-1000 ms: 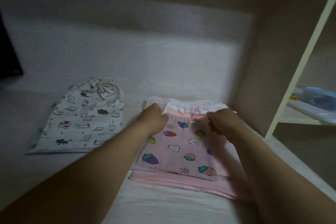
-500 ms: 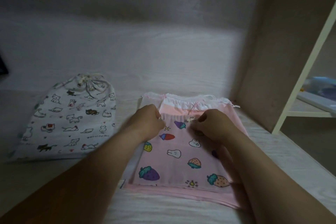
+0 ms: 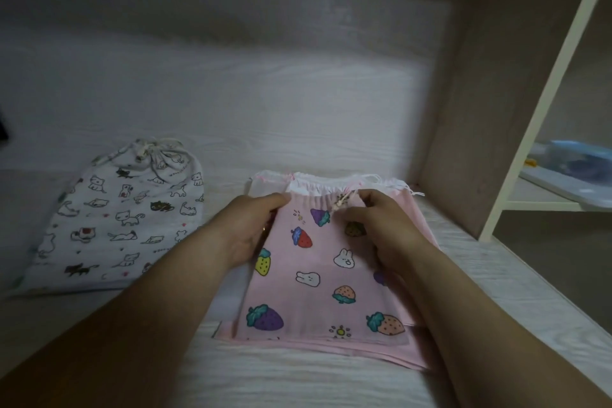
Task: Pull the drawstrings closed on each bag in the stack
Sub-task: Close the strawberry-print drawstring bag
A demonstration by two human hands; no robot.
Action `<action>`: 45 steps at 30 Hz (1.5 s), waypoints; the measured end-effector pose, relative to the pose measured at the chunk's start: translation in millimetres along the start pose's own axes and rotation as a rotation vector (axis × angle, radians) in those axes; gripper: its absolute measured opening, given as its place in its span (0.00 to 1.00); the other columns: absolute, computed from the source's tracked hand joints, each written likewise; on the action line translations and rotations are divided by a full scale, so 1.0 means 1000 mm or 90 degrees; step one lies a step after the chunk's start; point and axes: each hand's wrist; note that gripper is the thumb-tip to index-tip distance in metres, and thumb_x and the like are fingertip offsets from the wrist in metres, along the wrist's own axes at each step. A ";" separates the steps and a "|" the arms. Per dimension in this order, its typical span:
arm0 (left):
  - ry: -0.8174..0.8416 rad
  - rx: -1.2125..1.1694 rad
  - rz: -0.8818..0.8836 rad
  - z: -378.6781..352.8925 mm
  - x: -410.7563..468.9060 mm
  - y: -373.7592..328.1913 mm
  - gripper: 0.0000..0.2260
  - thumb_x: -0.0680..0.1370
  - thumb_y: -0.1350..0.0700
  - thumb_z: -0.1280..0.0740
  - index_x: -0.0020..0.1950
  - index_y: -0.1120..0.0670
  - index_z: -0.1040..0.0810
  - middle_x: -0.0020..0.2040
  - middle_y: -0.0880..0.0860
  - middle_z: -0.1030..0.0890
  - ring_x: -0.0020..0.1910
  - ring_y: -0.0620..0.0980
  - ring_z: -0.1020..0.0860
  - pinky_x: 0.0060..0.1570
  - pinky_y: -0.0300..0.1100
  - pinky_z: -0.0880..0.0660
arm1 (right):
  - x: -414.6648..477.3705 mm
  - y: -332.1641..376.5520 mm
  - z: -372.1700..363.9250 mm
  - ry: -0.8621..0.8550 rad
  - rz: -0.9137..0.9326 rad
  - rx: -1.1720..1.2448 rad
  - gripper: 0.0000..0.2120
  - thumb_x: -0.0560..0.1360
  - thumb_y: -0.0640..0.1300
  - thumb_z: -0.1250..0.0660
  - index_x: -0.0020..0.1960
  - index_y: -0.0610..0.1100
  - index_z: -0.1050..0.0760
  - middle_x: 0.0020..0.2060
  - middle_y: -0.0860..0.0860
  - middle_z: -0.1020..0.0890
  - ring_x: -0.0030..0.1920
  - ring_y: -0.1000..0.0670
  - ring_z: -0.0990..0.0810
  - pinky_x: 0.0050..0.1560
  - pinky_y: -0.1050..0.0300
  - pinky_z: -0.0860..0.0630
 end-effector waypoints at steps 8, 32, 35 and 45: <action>0.092 0.044 -0.018 -0.002 -0.002 0.002 0.10 0.78 0.68 0.39 0.50 0.60 0.18 0.46 0.62 0.15 0.41 0.57 0.17 0.44 0.45 0.21 | -0.003 -0.003 -0.001 0.069 0.079 -0.015 0.07 0.73 0.44 0.23 0.50 0.46 0.17 0.48 0.41 0.12 0.52 0.37 0.14 0.54 0.40 0.18; 0.029 -0.088 -0.048 -0.004 0.001 0.006 0.11 0.81 0.55 0.32 0.57 0.57 0.14 0.52 0.59 0.14 0.49 0.58 0.17 0.54 0.51 0.20 | 0.002 0.007 0.001 0.033 -0.233 0.452 0.12 0.85 0.45 0.37 0.43 0.43 0.23 0.44 0.43 0.14 0.49 0.42 0.17 0.58 0.43 0.20; 0.023 -0.093 -0.060 -0.004 0.001 0.007 0.10 0.82 0.54 0.34 0.55 0.56 0.14 0.51 0.59 0.14 0.49 0.57 0.17 0.51 0.47 0.20 | 0.001 0.007 0.000 0.058 -0.235 0.456 0.10 0.84 0.48 0.35 0.49 0.42 0.25 0.46 0.42 0.15 0.52 0.41 0.17 0.59 0.44 0.20; 0.003 -0.118 -0.057 -0.004 -0.001 0.004 0.08 0.79 0.56 0.30 0.55 0.56 0.13 0.48 0.57 0.14 0.45 0.56 0.16 0.49 0.47 0.20 | -0.009 0.011 0.001 0.186 -0.317 0.328 0.18 0.82 0.36 0.38 0.71 0.35 0.25 0.62 0.33 0.17 0.59 0.34 0.17 0.60 0.34 0.21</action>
Point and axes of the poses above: each hand's wrist, its own x-axis towards the middle knuckle, its own z-axis out of the back of the hand, y = z × x
